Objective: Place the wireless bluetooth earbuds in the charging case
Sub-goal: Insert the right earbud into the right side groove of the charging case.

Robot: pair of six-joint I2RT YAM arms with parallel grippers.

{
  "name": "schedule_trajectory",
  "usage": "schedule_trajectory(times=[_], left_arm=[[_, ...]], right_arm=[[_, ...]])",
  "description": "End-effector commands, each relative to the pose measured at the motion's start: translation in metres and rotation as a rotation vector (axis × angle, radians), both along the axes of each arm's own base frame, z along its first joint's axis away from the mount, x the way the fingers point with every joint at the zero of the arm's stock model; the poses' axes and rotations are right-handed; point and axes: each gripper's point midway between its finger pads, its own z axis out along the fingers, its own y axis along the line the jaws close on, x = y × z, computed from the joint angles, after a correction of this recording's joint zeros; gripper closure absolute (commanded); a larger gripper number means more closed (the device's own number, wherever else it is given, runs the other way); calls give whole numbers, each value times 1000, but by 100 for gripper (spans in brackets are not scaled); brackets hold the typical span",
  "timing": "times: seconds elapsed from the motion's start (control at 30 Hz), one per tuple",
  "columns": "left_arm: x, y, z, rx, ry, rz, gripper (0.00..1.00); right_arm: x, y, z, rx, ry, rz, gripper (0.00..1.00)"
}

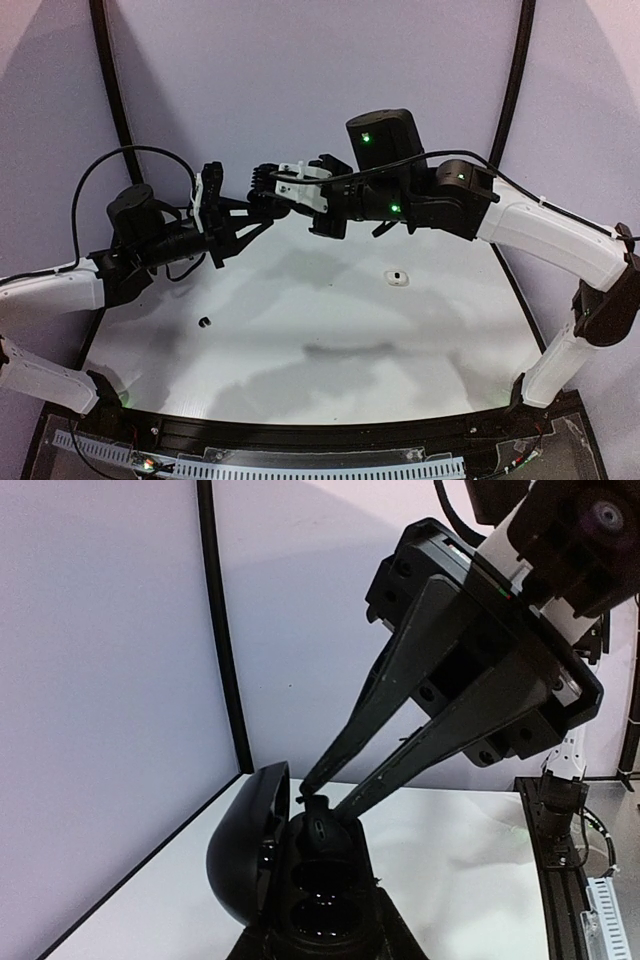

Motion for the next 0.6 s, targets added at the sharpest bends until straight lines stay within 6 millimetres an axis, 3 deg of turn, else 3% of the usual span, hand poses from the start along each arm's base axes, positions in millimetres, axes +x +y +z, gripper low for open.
schedule_trajectory(times=[0.0, 0.2, 0.57], left_arm=[[-2, 6, 21, -62, -21, 15, 99], [-3, 6, 20, -57, -26, 12, 99], [-5, 5, 11, -22, -47, 3, 99]], right_arm=[[-10, 7, -12, -42, 14, 31, 89], [-12, 7, -8, -32, 17, 37, 87], [-35, -6, 34, 106, 83, 108, 74]])
